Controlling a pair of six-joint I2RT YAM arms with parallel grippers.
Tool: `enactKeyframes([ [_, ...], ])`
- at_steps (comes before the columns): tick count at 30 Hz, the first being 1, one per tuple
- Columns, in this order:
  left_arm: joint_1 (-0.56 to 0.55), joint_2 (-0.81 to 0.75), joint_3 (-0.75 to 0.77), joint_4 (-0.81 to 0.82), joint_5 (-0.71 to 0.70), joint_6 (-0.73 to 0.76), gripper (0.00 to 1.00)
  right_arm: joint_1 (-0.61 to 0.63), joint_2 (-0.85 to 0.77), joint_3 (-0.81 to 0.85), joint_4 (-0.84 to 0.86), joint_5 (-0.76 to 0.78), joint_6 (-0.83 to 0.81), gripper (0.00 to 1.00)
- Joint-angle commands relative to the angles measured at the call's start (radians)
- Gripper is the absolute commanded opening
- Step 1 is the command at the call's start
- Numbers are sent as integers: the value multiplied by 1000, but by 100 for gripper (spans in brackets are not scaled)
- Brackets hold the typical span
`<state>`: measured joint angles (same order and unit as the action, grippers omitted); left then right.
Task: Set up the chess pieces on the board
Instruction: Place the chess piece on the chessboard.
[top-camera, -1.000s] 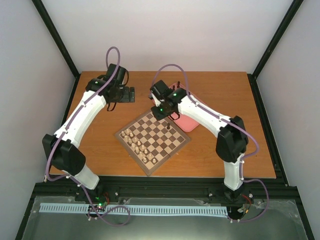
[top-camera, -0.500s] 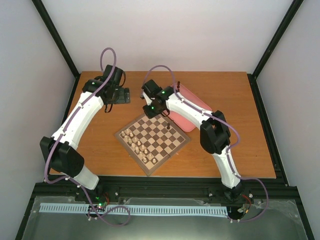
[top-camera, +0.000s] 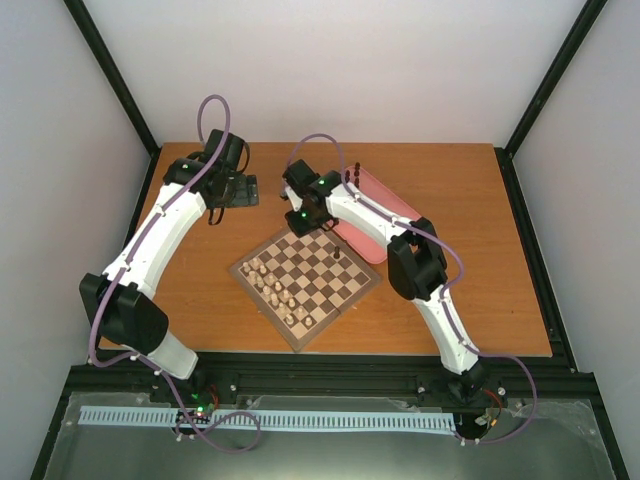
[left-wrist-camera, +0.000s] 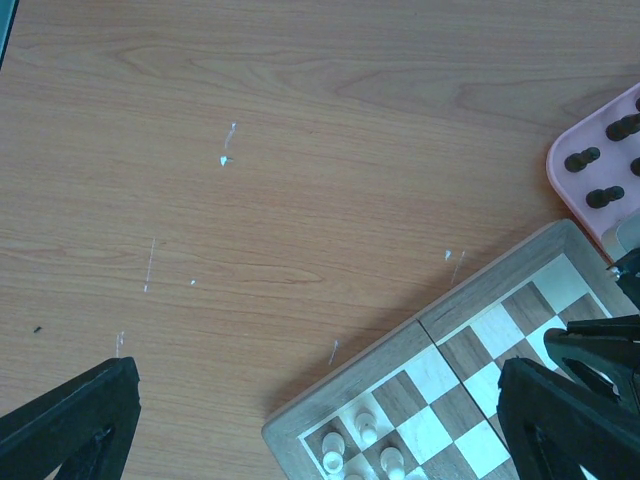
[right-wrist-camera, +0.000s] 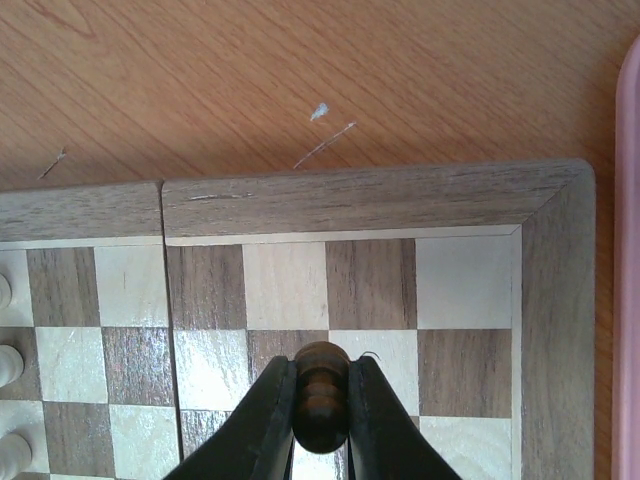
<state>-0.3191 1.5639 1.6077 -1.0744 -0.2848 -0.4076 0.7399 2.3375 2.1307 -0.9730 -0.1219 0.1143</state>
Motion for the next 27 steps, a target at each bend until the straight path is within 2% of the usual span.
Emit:
enactKeyframes([
  [1,12,-24,8,-19,-4,-12,100,-5,23,46,-32,-25,2,8],
  [27,15,-18,23,-12,16,-5,100,-5,118,151,-83,15,27,9],
])
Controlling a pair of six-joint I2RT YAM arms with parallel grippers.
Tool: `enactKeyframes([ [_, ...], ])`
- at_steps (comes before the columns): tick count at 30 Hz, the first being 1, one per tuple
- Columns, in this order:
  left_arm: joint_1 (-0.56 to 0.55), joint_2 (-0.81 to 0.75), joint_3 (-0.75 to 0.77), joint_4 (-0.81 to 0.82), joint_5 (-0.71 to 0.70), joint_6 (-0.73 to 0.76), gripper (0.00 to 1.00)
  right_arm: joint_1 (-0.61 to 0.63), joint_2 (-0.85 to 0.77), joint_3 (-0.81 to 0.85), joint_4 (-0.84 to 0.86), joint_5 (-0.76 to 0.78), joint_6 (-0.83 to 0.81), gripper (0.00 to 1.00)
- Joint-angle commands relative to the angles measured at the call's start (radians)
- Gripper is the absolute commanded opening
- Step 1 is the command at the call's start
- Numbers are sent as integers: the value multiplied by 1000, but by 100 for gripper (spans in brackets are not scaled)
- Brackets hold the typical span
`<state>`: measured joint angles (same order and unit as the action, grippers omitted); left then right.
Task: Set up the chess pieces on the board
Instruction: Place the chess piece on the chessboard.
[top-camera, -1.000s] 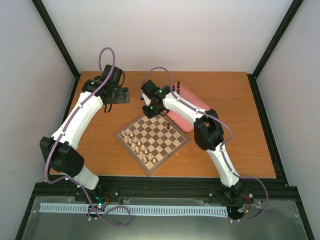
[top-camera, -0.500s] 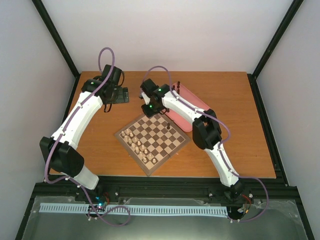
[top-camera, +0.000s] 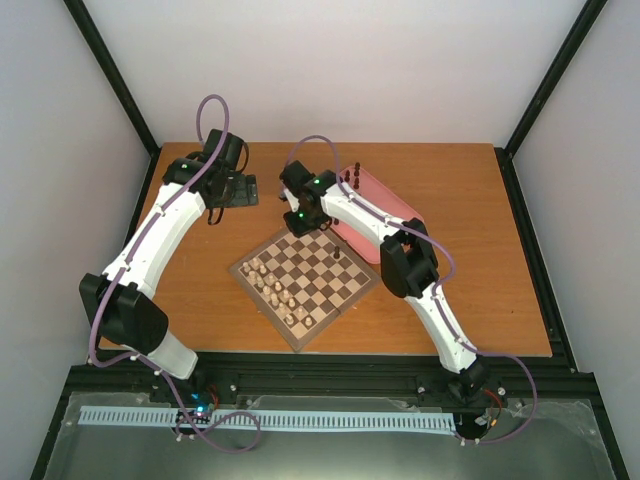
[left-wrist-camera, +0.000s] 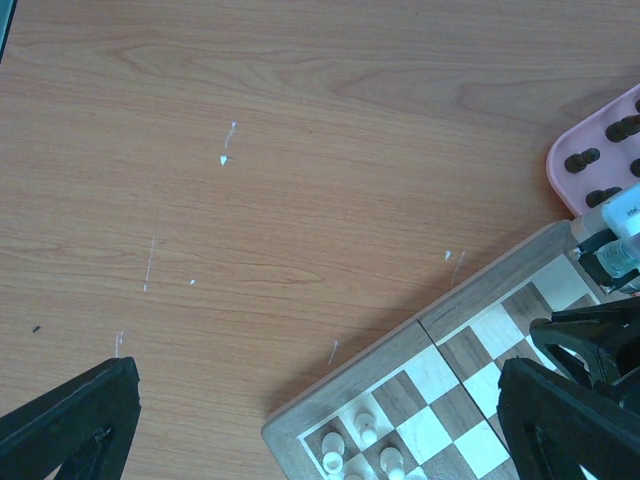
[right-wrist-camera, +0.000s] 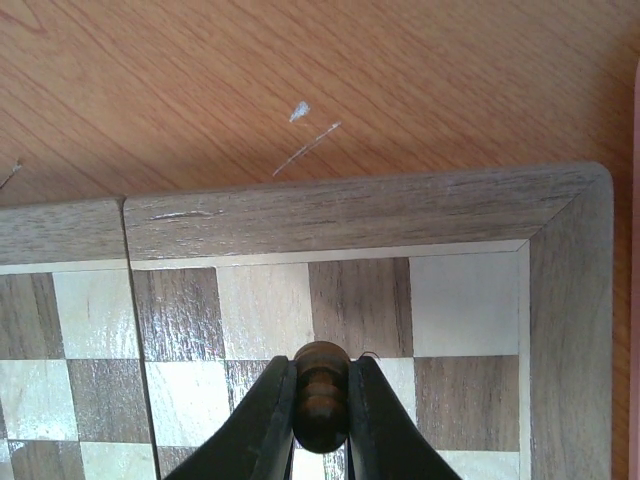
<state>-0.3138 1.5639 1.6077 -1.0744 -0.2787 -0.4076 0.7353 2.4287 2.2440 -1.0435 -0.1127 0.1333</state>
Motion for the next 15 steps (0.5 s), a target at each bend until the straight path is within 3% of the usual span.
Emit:
enactKeyframes([
  [1,10,-16,24,-12,11,-4,100,-1,29,38,-11,4,10,9],
  [15,10,-14,26,-15,15,6,100,0,65,74,-23,24,19,9],
])
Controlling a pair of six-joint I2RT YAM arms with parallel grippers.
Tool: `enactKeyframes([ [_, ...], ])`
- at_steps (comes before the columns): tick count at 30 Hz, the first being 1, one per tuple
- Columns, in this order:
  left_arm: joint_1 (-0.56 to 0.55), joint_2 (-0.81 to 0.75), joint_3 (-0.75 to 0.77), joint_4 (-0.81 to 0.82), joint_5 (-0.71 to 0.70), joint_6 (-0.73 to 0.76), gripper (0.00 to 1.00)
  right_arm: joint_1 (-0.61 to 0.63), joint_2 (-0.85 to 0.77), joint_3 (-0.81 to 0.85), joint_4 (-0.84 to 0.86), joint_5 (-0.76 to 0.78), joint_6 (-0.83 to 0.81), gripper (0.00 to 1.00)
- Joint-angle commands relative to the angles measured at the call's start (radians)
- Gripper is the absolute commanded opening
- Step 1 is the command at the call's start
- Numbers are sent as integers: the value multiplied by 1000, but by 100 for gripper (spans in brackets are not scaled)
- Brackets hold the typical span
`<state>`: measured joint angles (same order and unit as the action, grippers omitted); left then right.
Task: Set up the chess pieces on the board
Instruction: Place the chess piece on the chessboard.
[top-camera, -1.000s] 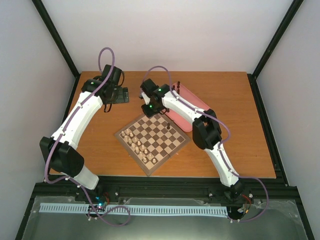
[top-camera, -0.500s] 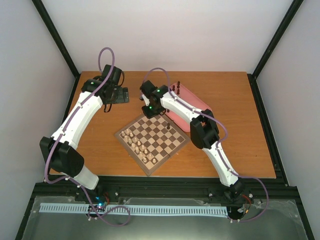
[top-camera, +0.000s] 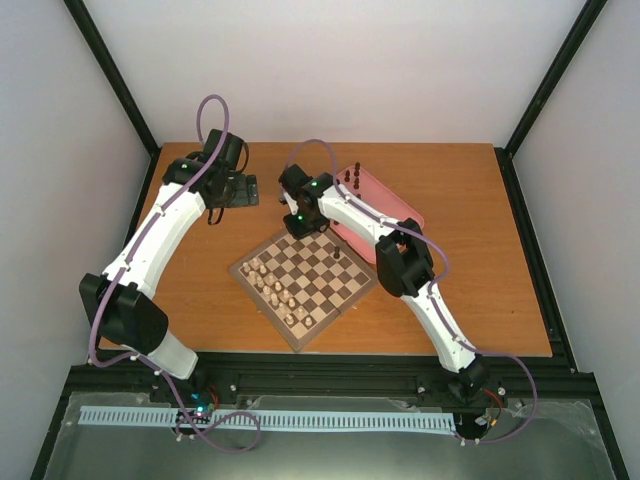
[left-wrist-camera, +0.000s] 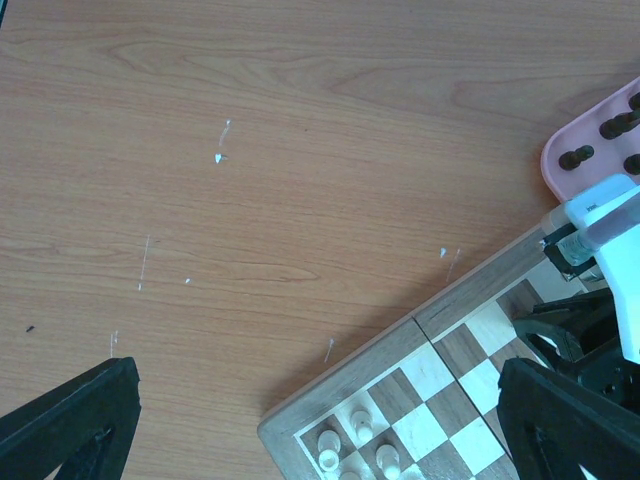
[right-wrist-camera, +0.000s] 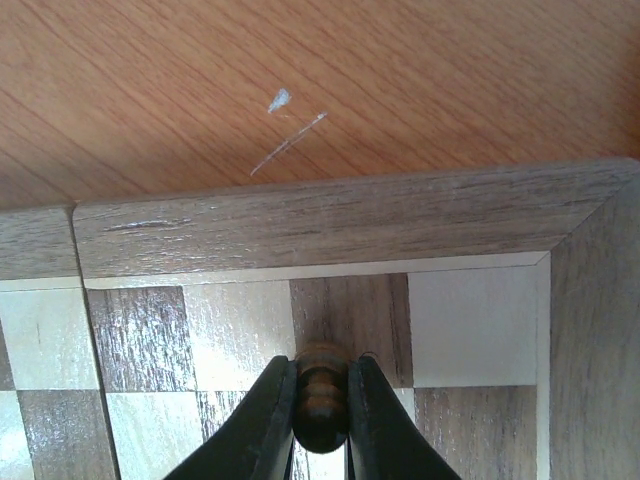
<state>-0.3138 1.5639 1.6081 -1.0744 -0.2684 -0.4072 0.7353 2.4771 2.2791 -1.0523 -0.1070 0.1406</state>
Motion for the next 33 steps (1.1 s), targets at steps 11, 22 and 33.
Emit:
enactKeyframes([
  [11,10,-17,15,-13,10,7,100,2,34,60,-18,28,17,13],
  [22,10,-9,15,-10,17,8,100,1,43,60,-20,22,14,20],
  [33,10,-9,11,-9,20,8,100,1,35,59,-16,8,7,27],
])
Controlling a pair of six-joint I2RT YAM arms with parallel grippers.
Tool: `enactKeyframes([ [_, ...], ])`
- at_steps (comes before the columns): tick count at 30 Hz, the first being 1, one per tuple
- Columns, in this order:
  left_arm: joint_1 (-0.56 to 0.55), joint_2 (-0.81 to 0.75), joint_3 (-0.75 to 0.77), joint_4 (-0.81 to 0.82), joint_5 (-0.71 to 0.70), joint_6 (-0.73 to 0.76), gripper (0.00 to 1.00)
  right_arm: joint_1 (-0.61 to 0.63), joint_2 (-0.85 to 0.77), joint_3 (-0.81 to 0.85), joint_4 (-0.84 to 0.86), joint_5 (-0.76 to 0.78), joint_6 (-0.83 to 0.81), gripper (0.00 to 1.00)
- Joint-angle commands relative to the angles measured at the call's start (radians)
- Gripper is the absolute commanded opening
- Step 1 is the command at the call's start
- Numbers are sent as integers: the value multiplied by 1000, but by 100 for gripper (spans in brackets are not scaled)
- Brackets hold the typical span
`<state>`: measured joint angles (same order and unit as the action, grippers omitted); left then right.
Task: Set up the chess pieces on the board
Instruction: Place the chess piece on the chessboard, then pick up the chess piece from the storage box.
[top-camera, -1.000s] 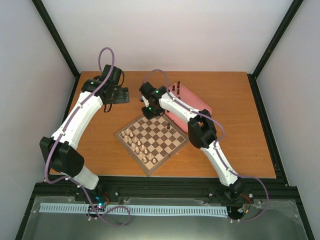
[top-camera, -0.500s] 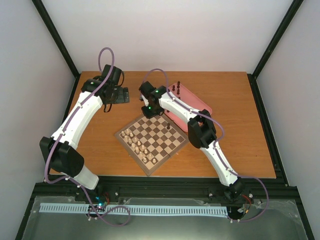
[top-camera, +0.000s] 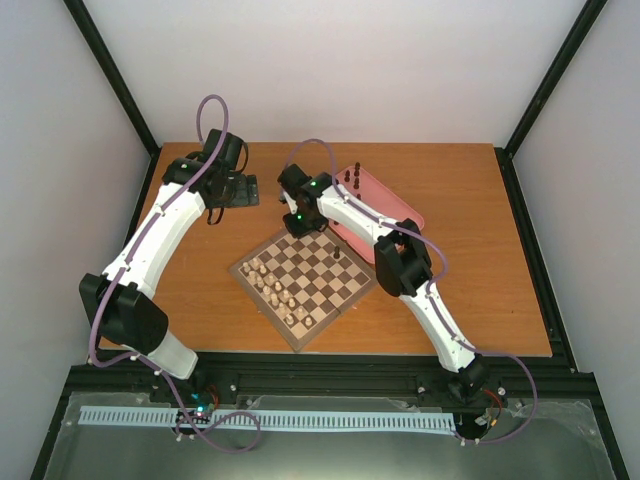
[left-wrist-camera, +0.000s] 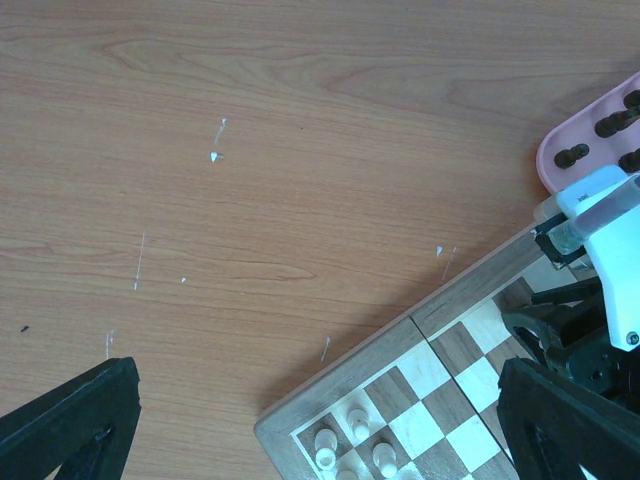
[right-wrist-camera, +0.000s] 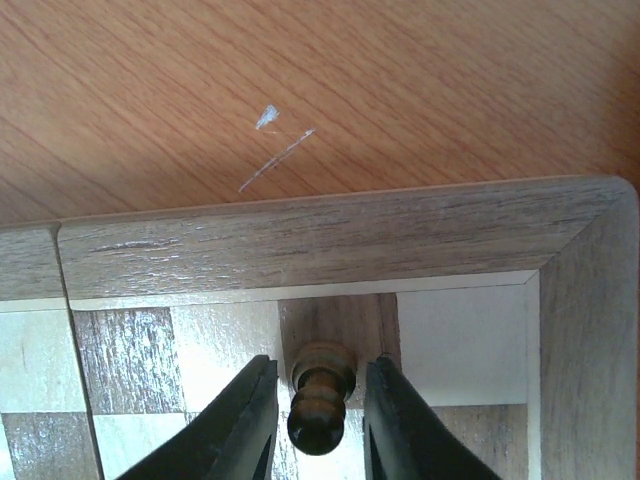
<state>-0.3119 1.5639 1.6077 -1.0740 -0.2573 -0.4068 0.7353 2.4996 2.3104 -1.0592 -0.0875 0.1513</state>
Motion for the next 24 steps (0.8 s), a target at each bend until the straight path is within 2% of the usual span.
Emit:
enactKeyframes([
  [1,8,-9,11,-8,9,9,100,1,10,27,-8,-15,-6,29],
  [6,8,-8,12,-6,12,10,100,0,-13,29,-4,0,-15,41],
  [9,8,-7,15,-6,13,11,100,0,-28,33,-7,14,-19,44],
  [17,8,-9,14,-9,16,12,100,-30,-185,49,6,62,-11,48],
  [24,8,-1,18,-4,27,12,100,-180,-216,31,-56,69,26,43],
])
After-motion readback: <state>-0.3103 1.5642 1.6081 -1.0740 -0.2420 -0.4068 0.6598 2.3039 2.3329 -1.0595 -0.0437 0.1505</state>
